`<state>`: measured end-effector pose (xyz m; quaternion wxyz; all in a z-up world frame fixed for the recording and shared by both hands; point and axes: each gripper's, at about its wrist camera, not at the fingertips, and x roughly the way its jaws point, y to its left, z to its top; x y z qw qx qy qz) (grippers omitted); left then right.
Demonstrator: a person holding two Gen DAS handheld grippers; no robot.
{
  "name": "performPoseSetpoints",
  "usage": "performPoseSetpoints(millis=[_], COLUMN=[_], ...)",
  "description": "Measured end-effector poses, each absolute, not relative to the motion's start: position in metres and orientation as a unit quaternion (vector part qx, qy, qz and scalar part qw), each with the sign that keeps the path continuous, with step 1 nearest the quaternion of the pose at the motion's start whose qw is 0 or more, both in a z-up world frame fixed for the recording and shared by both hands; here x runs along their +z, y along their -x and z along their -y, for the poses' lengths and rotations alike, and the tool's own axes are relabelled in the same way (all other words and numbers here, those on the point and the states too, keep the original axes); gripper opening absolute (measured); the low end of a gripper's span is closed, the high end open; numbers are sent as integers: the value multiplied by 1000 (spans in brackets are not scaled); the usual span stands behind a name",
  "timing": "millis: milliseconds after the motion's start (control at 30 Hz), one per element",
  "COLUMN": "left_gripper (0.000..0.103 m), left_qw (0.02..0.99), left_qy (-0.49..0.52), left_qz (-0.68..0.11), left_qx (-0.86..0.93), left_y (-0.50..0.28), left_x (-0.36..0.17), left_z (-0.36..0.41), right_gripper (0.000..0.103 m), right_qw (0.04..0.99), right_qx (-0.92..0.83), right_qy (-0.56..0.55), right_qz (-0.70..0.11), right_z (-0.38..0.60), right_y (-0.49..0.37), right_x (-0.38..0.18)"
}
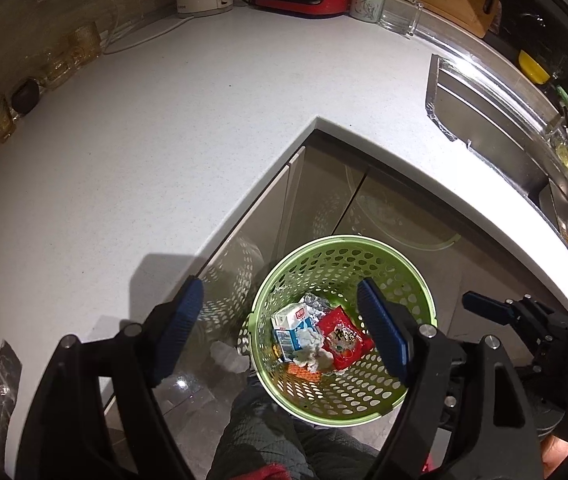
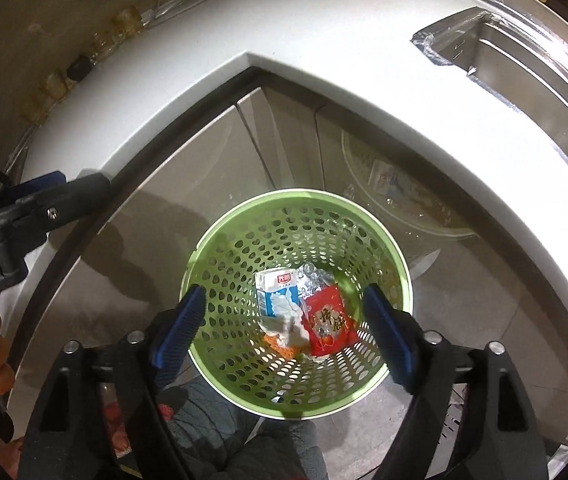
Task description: Collect trash
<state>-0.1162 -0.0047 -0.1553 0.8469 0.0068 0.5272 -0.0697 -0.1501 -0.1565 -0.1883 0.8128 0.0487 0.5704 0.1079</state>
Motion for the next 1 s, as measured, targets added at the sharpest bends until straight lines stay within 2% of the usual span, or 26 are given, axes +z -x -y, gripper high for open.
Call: performPoseSetpoints(millis=[267, 533, 1000], left_gripper=[87, 92, 95], left_qw=[864, 897, 931], left_qy=[16, 18, 37], left_qz=[-501, -442, -356], left_qx=[-52, -8, 72], left_y=[115, 118, 135], left_x=[-122, -60, 45], left_z=[0, -14, -56], right_gripper=[100, 100, 101], right_qw=[842, 860, 922], right_qx=[81, 67, 124], right_qy=[-57, -67, -24], right_qz=[-530, -502, -365], right_z=[165, 166, 140], right_y=[143, 134, 123], right_x=[-132, -74, 56])
